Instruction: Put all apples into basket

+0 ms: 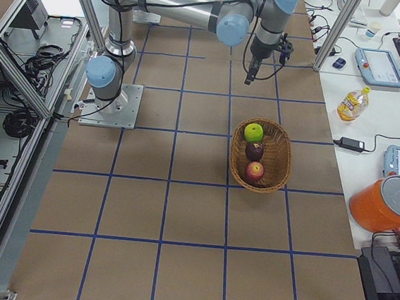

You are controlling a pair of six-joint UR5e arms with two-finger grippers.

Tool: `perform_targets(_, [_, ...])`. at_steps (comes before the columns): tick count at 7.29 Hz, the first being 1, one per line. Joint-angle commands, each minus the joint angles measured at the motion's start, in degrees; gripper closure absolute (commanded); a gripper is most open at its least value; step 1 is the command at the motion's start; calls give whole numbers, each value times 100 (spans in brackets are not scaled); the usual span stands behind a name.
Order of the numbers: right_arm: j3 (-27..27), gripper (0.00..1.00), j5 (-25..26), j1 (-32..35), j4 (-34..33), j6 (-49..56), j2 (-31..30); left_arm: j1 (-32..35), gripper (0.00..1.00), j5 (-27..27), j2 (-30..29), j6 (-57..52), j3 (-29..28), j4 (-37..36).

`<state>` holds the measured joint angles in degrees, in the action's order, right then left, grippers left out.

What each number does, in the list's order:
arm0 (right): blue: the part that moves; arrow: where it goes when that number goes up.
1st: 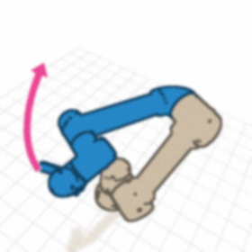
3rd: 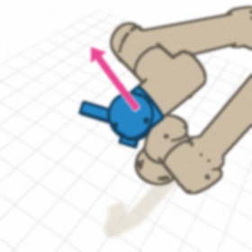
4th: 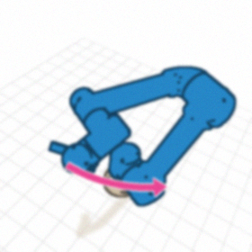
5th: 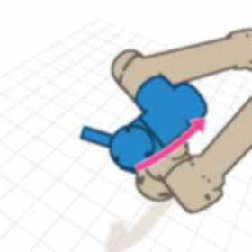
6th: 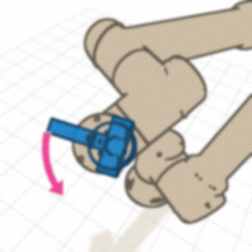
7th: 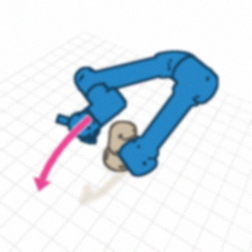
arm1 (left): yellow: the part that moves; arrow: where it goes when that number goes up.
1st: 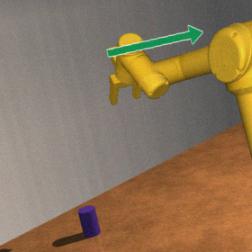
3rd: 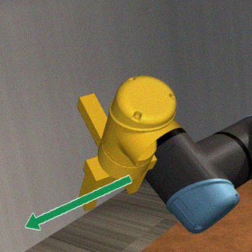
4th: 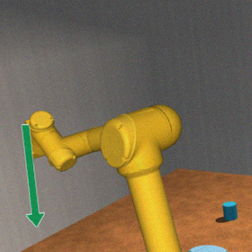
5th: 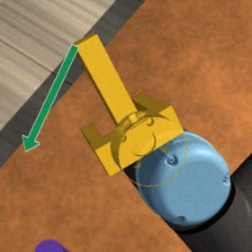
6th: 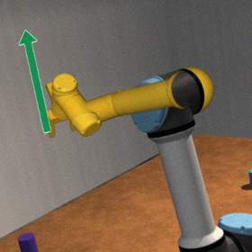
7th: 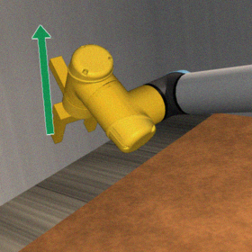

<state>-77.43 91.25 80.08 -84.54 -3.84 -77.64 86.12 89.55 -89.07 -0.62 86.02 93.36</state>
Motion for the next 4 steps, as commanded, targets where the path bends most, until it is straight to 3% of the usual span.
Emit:
perform_targets(1, [-192,0,59,918,131,-537,-487,-8,0,18,-14,0,-15,42])
perform_targets(4, [-1227,0,16,966,123,-443,-1218,-8,0,-8,-14,0,-15,42])
